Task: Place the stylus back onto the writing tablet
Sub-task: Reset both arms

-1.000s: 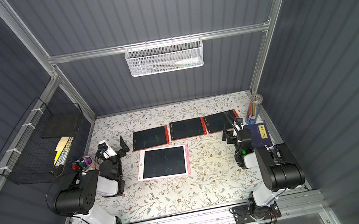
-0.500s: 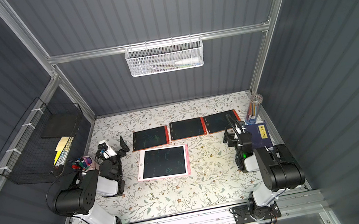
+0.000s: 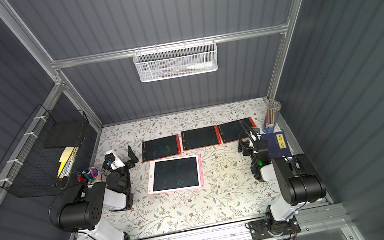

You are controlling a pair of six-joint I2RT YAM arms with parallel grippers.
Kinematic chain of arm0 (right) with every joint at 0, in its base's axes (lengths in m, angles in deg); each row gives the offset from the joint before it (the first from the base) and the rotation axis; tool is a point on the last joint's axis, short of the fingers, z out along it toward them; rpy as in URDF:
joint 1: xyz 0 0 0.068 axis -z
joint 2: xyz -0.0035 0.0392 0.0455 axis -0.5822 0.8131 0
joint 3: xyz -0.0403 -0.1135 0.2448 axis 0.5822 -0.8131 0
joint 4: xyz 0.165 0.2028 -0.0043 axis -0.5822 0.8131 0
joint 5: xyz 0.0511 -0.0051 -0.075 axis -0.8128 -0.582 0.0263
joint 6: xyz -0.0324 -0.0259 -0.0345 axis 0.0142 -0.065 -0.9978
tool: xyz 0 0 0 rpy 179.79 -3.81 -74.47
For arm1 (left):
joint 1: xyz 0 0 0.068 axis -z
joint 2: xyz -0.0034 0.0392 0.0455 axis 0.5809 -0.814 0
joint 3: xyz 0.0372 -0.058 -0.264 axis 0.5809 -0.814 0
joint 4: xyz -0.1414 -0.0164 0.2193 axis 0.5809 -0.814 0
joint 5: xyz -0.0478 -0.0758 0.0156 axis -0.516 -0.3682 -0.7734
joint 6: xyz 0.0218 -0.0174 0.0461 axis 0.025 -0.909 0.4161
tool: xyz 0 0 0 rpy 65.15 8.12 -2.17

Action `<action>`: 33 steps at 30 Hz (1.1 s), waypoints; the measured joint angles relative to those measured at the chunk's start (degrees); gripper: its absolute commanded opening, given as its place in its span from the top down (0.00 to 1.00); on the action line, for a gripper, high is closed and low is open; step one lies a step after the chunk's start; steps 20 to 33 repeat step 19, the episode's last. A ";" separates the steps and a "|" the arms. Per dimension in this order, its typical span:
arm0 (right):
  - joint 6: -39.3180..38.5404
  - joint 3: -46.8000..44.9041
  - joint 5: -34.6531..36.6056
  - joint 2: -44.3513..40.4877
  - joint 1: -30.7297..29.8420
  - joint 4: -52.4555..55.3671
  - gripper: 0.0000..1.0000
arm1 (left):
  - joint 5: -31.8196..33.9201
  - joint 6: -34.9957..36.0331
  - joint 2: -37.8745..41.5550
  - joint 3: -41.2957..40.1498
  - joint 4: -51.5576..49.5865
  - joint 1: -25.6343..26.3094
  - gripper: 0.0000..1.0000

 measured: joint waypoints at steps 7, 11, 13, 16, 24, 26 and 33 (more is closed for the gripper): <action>0.00 0.17 -0.02 0.00 0.00 1.40 0.01 | 0.00 0.00 0.02 0.00 0.00 0.00 0.00; 0.00 0.17 -0.02 0.00 0.00 1.88 0.01 | 0.00 0.00 0.02 0.00 0.00 0.00 0.00; 0.00 0.17 -0.02 0.00 0.00 2.01 0.01 | 0.00 0.00 0.00 0.00 0.00 0.00 0.00; 0.00 0.17 -0.02 0.00 0.00 2.01 0.01 | 0.00 0.00 0.00 0.00 0.00 0.00 0.00; 0.00 0.17 -0.02 0.00 0.00 2.03 0.01 | 0.00 0.00 0.02 0.00 0.00 0.00 0.00; 0.00 0.17 -0.02 0.00 0.00 2.03 0.01 | 0.00 0.00 0.02 0.00 0.00 0.00 0.00; 0.00 0.17 -0.02 0.00 0.00 2.03 0.01 | 0.00 0.00 0.02 0.00 0.00 0.00 0.00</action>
